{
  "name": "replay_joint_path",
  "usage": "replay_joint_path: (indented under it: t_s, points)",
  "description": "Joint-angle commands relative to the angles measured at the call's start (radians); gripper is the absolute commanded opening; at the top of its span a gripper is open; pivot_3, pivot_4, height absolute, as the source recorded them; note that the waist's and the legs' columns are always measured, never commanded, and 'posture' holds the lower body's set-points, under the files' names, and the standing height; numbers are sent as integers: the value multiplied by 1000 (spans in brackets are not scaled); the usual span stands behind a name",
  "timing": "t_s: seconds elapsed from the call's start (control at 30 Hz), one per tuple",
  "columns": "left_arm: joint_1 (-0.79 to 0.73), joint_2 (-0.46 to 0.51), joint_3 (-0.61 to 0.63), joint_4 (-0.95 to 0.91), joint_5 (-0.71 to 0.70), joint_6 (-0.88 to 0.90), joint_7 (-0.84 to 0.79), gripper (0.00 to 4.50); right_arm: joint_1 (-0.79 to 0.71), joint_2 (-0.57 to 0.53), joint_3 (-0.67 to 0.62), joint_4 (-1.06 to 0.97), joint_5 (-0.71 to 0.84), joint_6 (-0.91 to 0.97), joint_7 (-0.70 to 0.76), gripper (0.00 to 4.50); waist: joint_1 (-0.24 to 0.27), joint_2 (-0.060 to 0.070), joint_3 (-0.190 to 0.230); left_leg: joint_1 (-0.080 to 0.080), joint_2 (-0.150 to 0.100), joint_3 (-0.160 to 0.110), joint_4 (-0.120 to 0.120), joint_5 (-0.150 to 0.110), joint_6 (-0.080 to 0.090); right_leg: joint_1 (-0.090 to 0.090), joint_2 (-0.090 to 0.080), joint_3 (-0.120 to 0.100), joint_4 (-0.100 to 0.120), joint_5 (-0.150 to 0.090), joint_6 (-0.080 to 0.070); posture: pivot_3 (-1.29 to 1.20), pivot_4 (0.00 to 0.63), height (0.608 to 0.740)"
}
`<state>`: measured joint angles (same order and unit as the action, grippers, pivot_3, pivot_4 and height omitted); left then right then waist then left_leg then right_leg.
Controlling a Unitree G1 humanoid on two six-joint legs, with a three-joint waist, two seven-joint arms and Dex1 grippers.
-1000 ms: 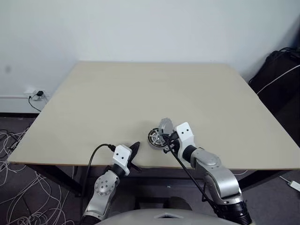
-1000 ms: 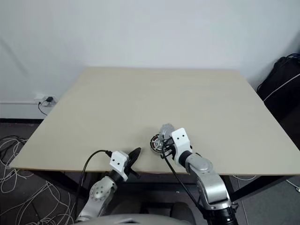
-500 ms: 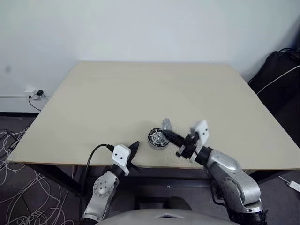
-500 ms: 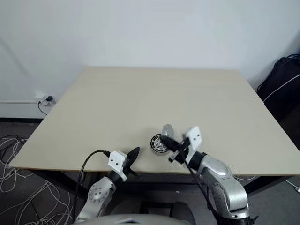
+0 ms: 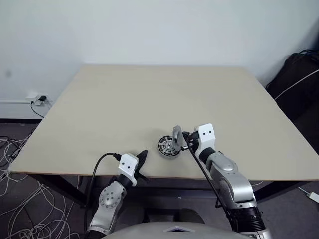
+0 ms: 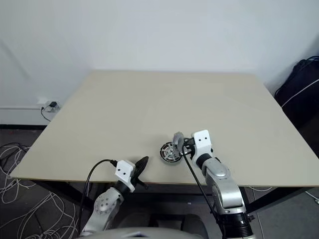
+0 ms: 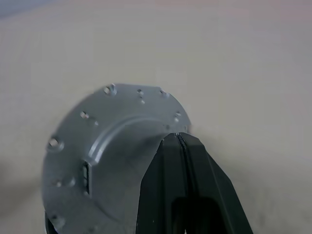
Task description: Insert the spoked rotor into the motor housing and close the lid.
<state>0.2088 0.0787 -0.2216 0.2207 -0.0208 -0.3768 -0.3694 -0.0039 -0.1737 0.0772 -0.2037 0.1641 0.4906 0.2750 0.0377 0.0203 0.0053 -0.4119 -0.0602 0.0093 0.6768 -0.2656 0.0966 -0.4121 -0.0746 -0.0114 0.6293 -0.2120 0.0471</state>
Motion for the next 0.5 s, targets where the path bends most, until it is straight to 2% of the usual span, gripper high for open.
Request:
replay_joint_path:
  t_s: [0.03,0.5]
  points:
    - [-5,-6,7,-23,-11,-21,7,0,-28,7,8,9,2,-19,11,31,0,0,0,0,0,0,0,0,0,0,0,0,0,0,0,0,0,740]
    - [-4,-7,12,-21,-8,-28,8,0,-48,33,110,152,-29,-26,61,31,-7,0,0,0,0,0,0,0,0,0,1,0,0,0,0,0,0,740]
